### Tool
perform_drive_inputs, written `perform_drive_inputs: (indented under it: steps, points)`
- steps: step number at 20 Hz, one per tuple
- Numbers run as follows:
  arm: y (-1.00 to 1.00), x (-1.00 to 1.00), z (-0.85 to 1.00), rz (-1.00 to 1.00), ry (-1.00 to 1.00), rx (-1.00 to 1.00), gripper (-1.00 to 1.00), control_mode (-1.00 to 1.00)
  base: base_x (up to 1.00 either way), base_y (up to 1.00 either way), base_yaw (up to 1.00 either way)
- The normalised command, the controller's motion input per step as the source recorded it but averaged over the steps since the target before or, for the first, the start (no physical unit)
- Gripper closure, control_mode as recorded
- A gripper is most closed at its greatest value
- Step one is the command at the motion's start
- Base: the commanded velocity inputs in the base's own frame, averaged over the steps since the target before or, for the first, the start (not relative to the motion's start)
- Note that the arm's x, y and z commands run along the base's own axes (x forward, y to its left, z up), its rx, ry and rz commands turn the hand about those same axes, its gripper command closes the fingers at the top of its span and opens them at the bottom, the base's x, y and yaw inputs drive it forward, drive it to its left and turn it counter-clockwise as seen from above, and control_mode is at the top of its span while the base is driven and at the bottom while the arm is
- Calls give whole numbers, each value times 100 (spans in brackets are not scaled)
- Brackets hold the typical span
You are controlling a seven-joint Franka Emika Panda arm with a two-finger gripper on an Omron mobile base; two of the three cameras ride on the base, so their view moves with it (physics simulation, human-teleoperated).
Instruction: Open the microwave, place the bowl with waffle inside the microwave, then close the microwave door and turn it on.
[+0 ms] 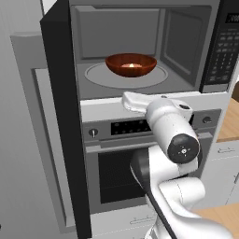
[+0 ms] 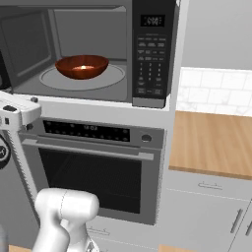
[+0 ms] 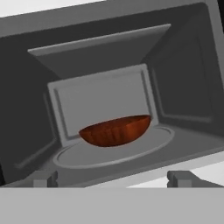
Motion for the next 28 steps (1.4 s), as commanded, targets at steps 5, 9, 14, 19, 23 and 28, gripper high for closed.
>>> perform_drive_inputs:
  steps: [5,9,14,19,23,28]
  points:
    - [0,42,-72,0,-19,-9,-100,-100,0,0,0]
    - [-1,44,-67,2,-12,-1,-100,-100,0,0,0]
    - [-1,20,-57,4,-4,0,-100,-100,0,0,0]
    - [8,1,-49,5,-1,-4,-100,-100,0,0,0]
    - [7,11,-60,7,-3,-6,-100,-100,0,0,0]
    - [0,48,-60,9,-10,-5,-100,-100,0,0,0]
